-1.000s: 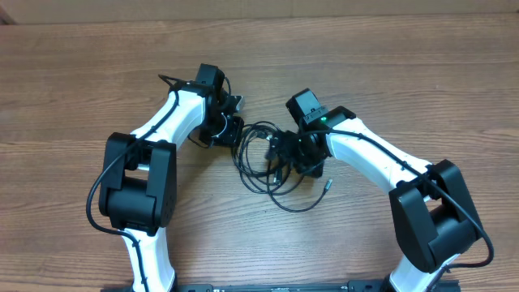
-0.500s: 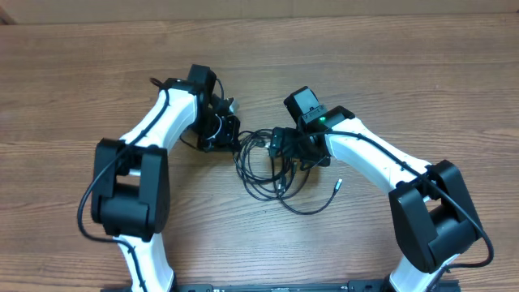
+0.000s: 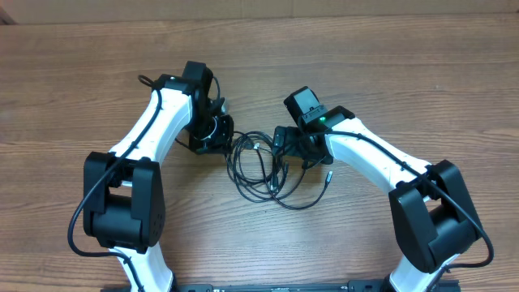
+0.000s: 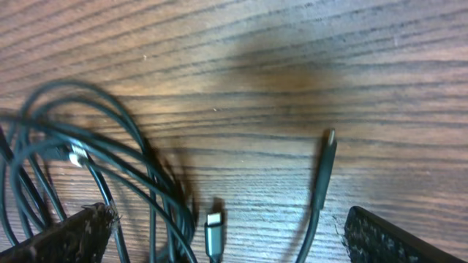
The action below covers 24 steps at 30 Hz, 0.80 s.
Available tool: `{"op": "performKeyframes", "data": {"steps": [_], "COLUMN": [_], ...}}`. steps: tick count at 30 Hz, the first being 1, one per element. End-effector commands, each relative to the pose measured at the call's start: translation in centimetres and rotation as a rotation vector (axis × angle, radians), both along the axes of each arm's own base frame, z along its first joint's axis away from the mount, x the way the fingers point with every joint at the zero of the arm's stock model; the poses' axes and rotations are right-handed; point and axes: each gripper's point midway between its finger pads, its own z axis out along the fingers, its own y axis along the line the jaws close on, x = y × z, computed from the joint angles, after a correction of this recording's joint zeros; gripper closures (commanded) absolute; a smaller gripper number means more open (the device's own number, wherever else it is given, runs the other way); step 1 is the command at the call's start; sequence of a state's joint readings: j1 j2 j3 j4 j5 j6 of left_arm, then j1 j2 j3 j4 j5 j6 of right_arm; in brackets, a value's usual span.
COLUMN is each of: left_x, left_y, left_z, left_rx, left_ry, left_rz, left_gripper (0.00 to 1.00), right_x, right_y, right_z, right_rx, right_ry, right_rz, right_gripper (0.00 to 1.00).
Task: Untangle cables
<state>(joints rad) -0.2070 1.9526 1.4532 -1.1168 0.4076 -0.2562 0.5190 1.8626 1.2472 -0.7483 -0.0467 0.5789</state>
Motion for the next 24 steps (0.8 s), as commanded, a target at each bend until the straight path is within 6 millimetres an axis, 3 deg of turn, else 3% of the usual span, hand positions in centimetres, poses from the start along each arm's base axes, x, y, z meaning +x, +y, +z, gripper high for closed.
{"op": "performKeyframes", "data": {"steps": [1,14,24], "left_x": [-0.1,-0.3,-0.1], "left_y": [-0.1,0.4,0.4], "left_z": [1.2,0.9,0.8], "left_rx": [-0.018,0.031,0.031], "left_ry": [0.005,0.005,-0.005], "left_rz": [0.016,0.007,0.008], "left_gripper": [0.96,0.96,0.96], "right_x": [0.7,0.0,0.4], "right_y": [0.3,0.0,0.7], "right_z": [0.5,0.1,-1.5], "right_rx": [0.001,-0.014,0.032], "right_ry": [-0.028,-0.002,-0.060], "right_rz": [0.005,0.005,0.040], "right_gripper": [0.00,0.00,0.00]}}
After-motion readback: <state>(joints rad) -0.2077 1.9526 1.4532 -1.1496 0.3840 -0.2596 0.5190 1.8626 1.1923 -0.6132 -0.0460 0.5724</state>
